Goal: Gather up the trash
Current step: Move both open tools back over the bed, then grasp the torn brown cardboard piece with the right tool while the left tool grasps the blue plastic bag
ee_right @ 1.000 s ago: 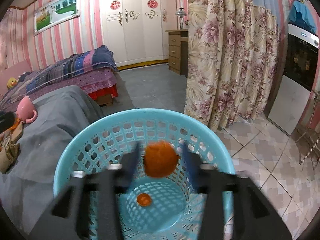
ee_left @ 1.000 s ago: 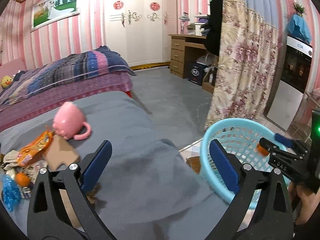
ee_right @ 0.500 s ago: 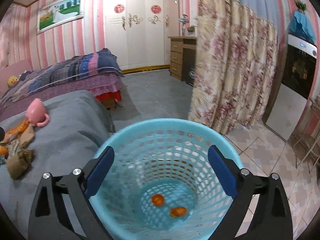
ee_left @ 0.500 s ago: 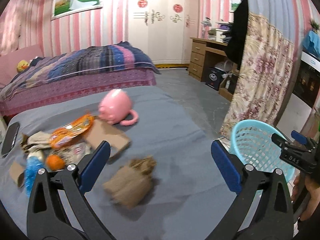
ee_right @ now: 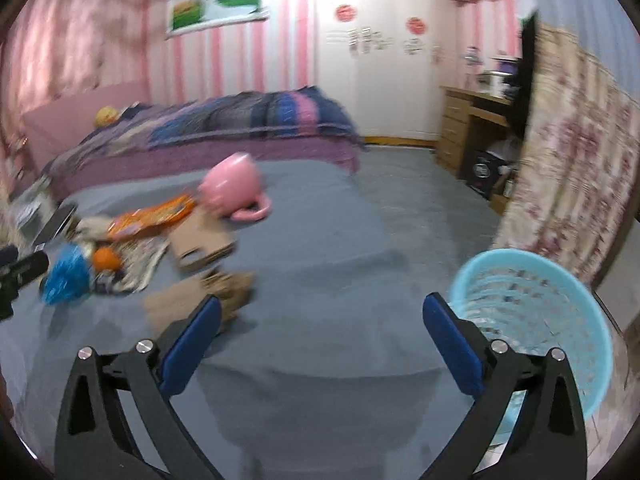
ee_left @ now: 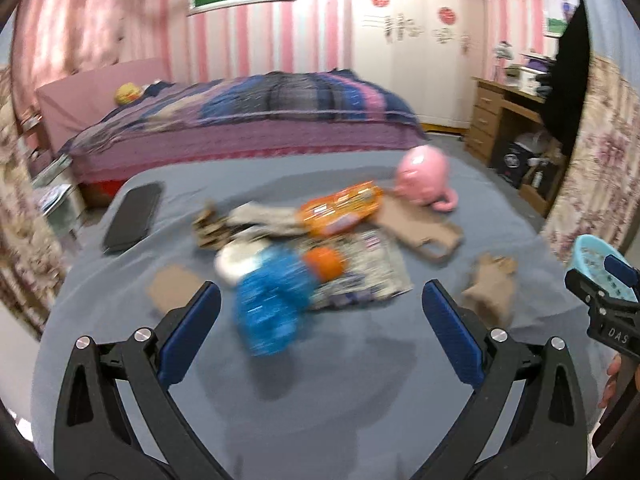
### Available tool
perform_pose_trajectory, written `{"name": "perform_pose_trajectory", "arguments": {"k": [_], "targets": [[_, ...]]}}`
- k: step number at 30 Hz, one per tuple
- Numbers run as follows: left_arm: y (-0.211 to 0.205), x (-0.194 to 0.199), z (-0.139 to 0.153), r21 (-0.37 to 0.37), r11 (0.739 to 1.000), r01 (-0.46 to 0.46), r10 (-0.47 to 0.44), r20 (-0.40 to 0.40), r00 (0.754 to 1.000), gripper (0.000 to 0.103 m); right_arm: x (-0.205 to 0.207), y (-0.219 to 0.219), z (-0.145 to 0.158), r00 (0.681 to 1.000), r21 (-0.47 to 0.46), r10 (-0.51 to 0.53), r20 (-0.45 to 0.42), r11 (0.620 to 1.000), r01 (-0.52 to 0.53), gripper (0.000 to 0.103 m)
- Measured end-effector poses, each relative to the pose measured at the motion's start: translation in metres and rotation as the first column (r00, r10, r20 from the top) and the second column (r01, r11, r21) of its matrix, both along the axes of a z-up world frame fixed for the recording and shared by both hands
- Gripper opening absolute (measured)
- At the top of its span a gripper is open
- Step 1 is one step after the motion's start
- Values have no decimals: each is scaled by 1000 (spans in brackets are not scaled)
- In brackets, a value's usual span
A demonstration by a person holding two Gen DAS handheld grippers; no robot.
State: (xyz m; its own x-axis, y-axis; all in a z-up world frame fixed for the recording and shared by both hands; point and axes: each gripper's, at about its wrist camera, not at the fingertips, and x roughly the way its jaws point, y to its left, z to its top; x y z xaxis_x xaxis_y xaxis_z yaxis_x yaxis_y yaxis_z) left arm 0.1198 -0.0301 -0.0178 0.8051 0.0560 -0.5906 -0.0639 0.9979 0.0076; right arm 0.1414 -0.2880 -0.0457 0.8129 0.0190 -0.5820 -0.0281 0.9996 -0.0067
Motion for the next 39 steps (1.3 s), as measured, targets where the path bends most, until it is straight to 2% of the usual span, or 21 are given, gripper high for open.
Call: {"name": "perform_pose_trajectory", "arguments": {"k": [3, 7, 10, 14, 17, 19, 21, 22, 24, 28, 31, 38, 39], "targets": [[27, -6, -11, 2, 999, -47, 47, -19, 999, 97, 7, 28, -8, 998, -30, 41, -36, 999, -43, 98], [53, -6, -26, -35, 995, -97, 95, -50, 994, 97, 20, 49, -10, 996, -27, 65, -55, 997, -67, 98], [63, -5, -35, -46, 993, -112, 109, -68, 992, 97, 25, 61, -15, 994, -8, 69, -83, 998, -70, 98], [63, -3, -41, -35, 993, -109, 107, -74, 992, 97, 22, 70, -26, 990, -56, 82, -113, 994, -89, 98], [64, -2, -42, -39, 993, -110, 107, -74, 992, 97, 19, 64, -33, 986, -23, 96, -137, 995, -100, 96], [65, -2, -44, -56, 992, -113, 109, -76, 991, 97, 17, 62, -33, 986, -29, 97, -137, 994, -102, 81], [66, -2, -46, -67, 991, -113, 108, -78, 991, 97, 19, 59, -33, 984, -8, 106, -146, 994, -108, 54], [64, -2, -47, -67, 992, -110, 105, -80, 991, 97, 19, 59, -33, 984, 3, 107, -145, 994, -108, 49], [62, -3, -46, -57, 993, -105, 100, -78, 992, 97, 17, 56, -30, 985, 19, 116, -127, 993, -115, 29], [56, -5, -42, -14, 996, -93, 92, -63, 994, 97, 8, 42, -10, 991, 66, 122, -47, 991, -118, 10], [53, -6, -39, -7, 997, -80, 80, -56, 995, 97, 6, 30, 0, 995, 93, 95, -15, 991, -93, 5], [44, -1, -43, -28, 998, -55, 53, -65, 996, 97, 6, 8, 2, 999, 135, 49, -4, 990, -48, 5], [44, 1, -43, -31, 998, -52, 50, -64, 997, 94, 6, 7, 4, 999, 136, 44, 1, 990, -44, 5]]}}
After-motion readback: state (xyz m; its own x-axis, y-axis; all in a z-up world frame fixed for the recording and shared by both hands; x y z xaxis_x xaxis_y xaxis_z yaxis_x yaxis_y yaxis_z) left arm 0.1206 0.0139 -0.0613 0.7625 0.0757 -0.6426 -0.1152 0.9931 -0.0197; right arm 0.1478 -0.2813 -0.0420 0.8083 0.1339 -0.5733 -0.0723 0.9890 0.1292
